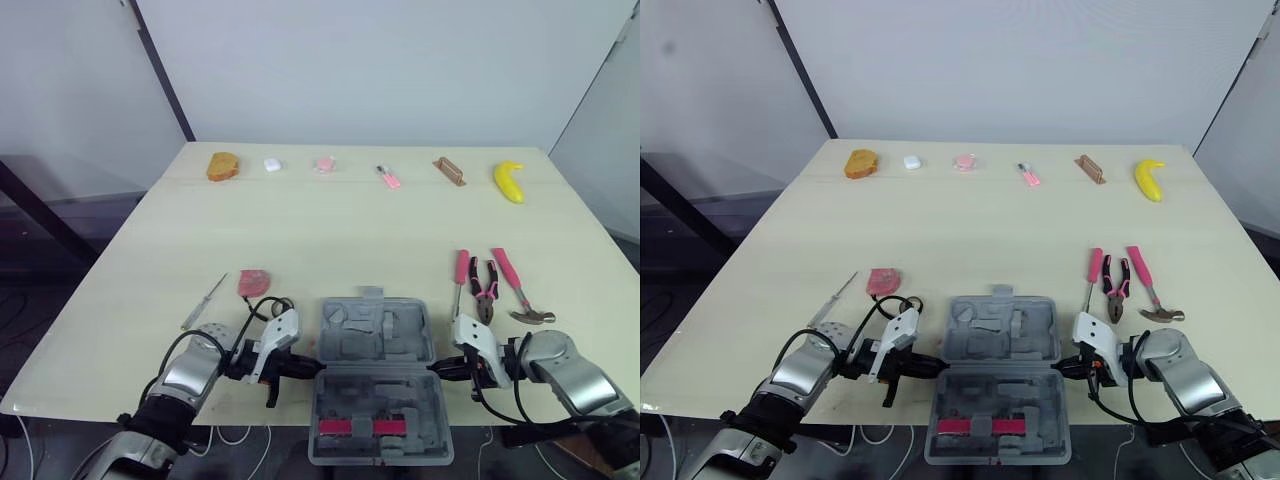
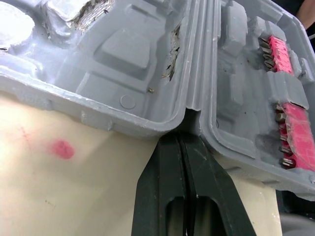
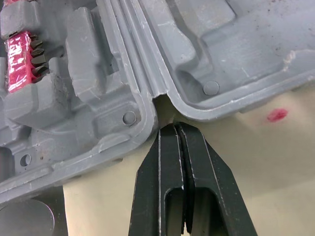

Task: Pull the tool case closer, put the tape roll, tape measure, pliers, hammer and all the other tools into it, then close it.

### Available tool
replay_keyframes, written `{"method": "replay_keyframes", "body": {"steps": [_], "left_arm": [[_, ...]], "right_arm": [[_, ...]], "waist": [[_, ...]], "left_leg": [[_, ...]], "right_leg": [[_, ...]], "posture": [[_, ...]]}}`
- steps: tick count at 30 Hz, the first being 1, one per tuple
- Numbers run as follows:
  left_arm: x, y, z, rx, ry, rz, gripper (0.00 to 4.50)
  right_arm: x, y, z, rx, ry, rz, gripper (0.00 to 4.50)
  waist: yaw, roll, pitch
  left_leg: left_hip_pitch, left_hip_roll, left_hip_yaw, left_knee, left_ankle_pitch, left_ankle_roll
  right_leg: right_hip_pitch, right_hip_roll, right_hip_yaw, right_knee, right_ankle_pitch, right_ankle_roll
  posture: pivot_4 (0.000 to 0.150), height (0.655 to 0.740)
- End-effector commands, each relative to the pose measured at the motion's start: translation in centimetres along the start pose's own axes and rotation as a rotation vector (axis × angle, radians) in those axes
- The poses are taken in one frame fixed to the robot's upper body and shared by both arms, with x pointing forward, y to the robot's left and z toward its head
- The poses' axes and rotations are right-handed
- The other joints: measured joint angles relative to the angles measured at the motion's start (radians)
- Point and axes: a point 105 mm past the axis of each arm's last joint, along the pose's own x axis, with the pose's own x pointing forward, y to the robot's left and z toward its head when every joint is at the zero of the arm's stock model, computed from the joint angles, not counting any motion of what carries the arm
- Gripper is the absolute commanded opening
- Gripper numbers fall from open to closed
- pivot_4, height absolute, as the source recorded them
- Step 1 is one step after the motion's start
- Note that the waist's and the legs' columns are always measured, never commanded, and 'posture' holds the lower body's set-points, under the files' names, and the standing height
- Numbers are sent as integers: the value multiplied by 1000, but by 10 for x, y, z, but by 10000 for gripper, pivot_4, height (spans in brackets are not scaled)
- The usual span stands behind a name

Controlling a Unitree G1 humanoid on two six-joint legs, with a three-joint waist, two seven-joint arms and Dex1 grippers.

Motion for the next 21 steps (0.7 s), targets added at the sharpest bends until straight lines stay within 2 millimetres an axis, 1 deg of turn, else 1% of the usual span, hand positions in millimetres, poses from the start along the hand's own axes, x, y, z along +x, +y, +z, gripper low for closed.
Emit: {"method": "replay_keyframes", "body": {"steps": [1, 3, 6, 9, 11, 13, 16, 21], "left_arm": [[-5, 2, -7, -15, 23, 22, 326], [-6, 3, -7, -17, 18, 32, 326], [-12, 4, -9, -23, 13, 50, 326], [-19, 4, -8, -24, -11, 73, 326], [-30, 3, -6, -28, -57, 105, 326], [-42, 3, -3, -27, -113, 152, 326], [-63, 10, -4, -6, -197, 302, 326], [-97, 14, -13, -24, -294, 507, 326]], "right_arm": [[-12, -7, -5, 11, 1, -46, 0], [-14, -8, -6, 13, 3, -53, 0], [-22, -16, -7, 17, -16, -101, 0], [-29, -22, -2, 10, -74, -158, 0], [-42, -28, 1, 11, -148, -236, 0], [-55, -28, -6, 36, -172, -290, 0], [-81, -34, -12, 40, -257, -451, 0], [-111, -25, -22, 34, -353, -617, 0]], "waist": [[0, 0, 0], [0, 0, 0], [0, 0, 0], [-1, 0, 0], [-2, 0, 0], [-2, 0, 0], [1, 0, 1], [3, 0, 1]], "left_leg": [[0, 0, 0, 0, 0, 0], [0, 0, 0, 0, 0, 0], [0, 0, 0, 0, 0, 0], [0, 0, 0, 0, 0, 0], [0, 0, 0, 0, 0, 0], [0, 1, 0, 0, 0, 0], [0, 4, 0, -1, 0, 0], [0, 4, 1, -1, 0, 0]], "right_leg": [[0, 0, 0, 0, 0, 0], [0, 0, 0, 0, 0, 0], [0, 0, 0, 0, 0, 0], [0, 0, 0, 0, 0, 0], [0, 0, 0, 0, 0, 0], [0, 0, 0, 0, 0, 0], [0, 0, 0, 0, 0, 0], [0, -2, 0, -1, 0, 0]], "posture": [[1500, 7400], [1500, 7400], [1500, 7400], [1500, 7400], [1500, 7400], [1500, 7400], [1500, 7400], [1500, 7400]]}}
